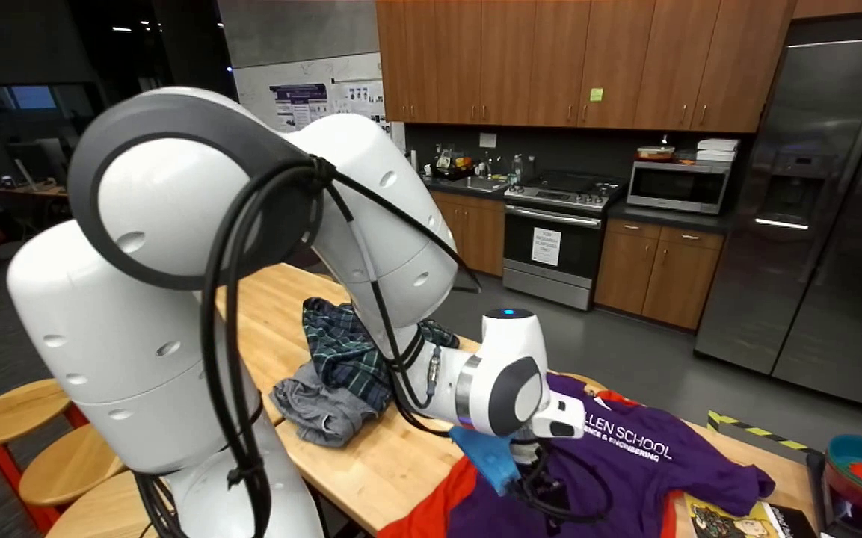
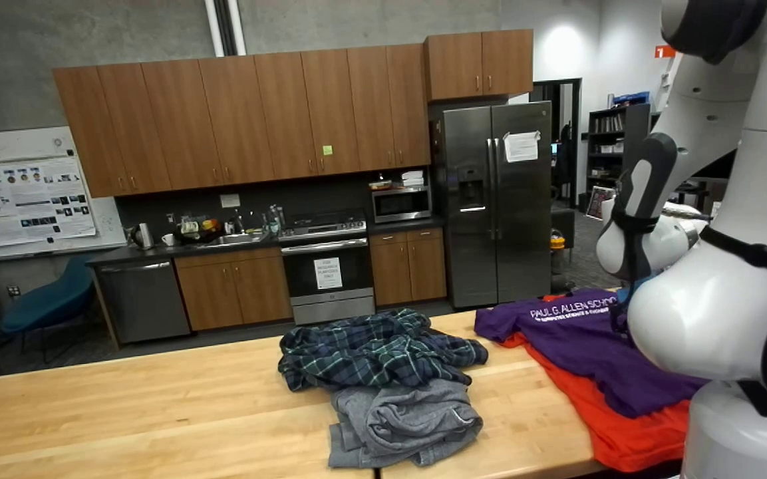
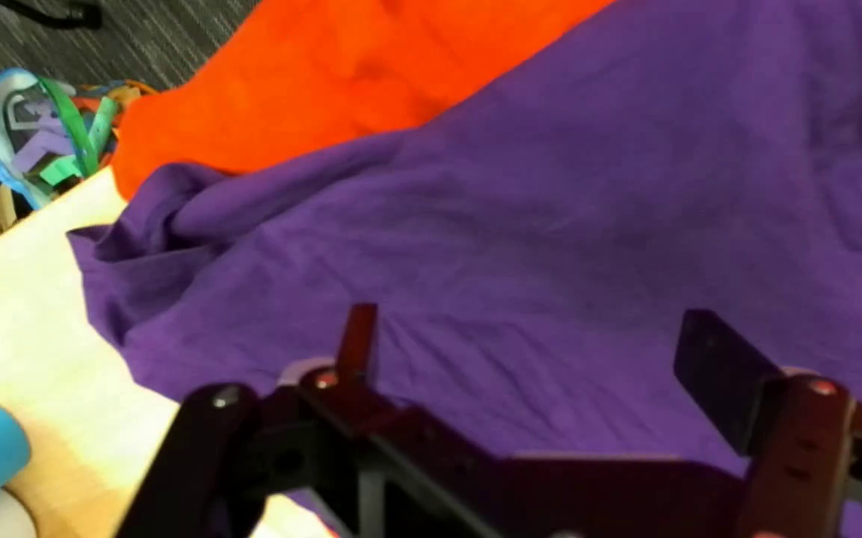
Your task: Pick up the purple t-shirt
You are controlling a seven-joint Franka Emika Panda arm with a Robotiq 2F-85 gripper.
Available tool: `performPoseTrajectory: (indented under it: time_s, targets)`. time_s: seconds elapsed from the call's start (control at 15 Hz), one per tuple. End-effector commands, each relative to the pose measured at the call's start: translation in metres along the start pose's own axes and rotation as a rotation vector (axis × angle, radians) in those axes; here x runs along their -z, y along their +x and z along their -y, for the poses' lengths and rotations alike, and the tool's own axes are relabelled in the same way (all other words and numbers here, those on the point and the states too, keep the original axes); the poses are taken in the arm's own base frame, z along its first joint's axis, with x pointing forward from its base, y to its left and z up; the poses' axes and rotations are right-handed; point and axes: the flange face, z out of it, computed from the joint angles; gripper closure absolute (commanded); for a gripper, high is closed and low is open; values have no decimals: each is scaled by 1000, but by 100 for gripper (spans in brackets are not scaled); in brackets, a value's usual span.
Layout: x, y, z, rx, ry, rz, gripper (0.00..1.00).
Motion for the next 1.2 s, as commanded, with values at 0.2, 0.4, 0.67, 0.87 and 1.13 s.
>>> performPoseTrajectory:
  time_s: [0.2, 0.4, 0.67, 0.87, 1.13]
  targets:
    - [-29, -4, -104, 116, 0, -60, 0]
    - [-38, -2, -49, 263, 3, -102, 0]
    - [-55, -17, 9, 524, 2, -102, 0]
    - [-62, -35, 45, 657, -15, -112, 0]
    - [-62, -61, 85, 744, -23, -168, 0]
